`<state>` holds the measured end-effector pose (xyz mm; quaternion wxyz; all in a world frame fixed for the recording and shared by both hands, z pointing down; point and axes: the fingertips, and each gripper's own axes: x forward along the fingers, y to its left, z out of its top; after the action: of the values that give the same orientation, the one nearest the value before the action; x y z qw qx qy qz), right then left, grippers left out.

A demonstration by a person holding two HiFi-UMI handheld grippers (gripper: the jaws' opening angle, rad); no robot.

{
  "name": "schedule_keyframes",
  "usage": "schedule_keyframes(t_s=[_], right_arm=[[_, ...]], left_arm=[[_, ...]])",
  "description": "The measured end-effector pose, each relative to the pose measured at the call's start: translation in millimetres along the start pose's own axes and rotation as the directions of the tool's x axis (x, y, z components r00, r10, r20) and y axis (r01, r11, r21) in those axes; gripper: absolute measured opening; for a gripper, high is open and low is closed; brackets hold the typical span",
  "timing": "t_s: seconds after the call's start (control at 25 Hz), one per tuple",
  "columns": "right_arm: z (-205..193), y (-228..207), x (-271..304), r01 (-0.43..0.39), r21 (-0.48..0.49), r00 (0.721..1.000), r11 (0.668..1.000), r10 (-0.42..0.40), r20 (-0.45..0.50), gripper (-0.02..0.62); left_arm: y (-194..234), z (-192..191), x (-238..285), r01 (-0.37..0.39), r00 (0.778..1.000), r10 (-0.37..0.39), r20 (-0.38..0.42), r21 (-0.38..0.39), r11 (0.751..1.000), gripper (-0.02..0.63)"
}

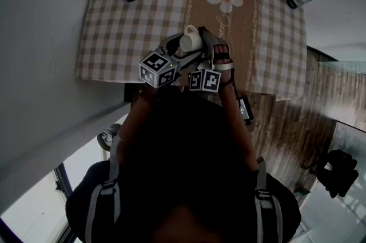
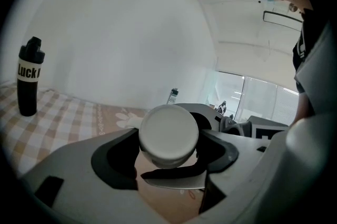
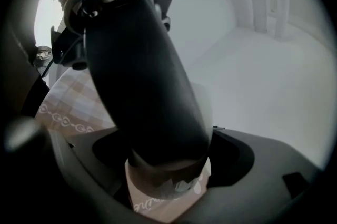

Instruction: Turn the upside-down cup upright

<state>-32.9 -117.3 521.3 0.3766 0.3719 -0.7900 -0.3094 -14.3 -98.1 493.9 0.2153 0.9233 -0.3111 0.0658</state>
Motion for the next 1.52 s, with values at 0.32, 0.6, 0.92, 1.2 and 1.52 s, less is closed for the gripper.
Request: schedule_keyframes(t_s=[0.32,0.6,0.92,1.2,1.52], right_arm=[[0,-6,-8,0.022,0.052,0.997,0.998,-0.026,0.066,0.414],[4,-11,-22,-0.055,0.251,0.979,0.966,0.003,0.203,0.394],[2,-21,-43,-0.549,0.708,0.821,0.444,0.125,0.557,0.219],[14,-32,-60,-0.781,0.625,0.62,0.0,0.118,0.775,0.219],[28,-38,-86,-0.888,0.417,0.409,-0.195,0.083,0.909,0.163]], left_arm=[[13,12,-4,-0.027,0.999,0.027,0.037,-0.004,1.0,0.348],[34,29,-20,-0.021,0.991,0.034,0.126,-0.104,0.994,0.347],[26,28,-36,0.036,0.987,-0.049,0.153,0.086,0.996,0.348],[2,30,-49,0.142,0.959,-0.182,0.219,0.185,0.972,0.347],[-33,25,-60,0.256,0.929,-0.319,0.188,0.298,0.92,0.348]])
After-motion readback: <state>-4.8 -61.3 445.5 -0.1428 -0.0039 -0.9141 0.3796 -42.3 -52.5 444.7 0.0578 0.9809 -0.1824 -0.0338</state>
